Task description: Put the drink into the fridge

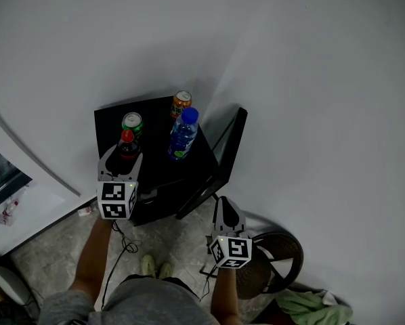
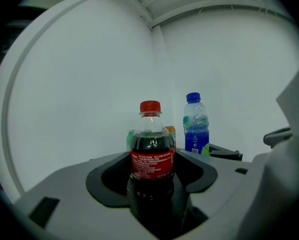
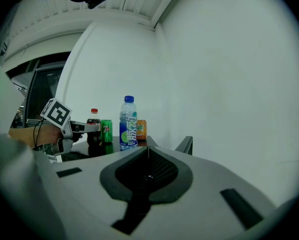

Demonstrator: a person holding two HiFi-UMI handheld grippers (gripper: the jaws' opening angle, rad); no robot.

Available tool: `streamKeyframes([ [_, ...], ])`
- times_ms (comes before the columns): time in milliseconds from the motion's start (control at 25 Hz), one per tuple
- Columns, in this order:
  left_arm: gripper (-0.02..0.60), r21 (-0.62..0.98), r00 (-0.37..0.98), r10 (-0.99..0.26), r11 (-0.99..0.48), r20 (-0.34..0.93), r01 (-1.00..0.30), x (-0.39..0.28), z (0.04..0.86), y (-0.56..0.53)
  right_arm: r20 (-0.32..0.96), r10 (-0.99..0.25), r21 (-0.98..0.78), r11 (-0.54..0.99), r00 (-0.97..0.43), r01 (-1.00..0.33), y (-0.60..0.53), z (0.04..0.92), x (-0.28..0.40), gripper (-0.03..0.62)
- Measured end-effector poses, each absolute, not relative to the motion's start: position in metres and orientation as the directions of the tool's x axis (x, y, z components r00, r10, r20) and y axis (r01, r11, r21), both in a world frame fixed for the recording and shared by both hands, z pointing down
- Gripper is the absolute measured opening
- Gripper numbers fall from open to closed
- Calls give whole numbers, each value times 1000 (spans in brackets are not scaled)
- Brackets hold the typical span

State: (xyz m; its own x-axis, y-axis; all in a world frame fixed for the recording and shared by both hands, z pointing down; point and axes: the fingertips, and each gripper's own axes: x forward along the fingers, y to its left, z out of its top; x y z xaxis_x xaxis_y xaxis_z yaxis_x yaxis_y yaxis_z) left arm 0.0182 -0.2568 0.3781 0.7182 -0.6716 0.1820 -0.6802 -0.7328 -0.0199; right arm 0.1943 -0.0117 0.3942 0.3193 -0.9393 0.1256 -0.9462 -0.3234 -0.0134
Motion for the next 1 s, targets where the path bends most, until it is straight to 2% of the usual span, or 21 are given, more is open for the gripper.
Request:
streamKeyframes([
  [600, 272, -30, 738, -652, -753, 173, -658, 15, 375, -239, 113, -923, -9, -372, 369, -928, 9, 393, 189, 25],
  [1000, 272, -34, 743, -661, -749, 107, -661, 14, 343, -203, 95, -944, -7, -318, 316, -948, 18, 387, 194, 25],
])
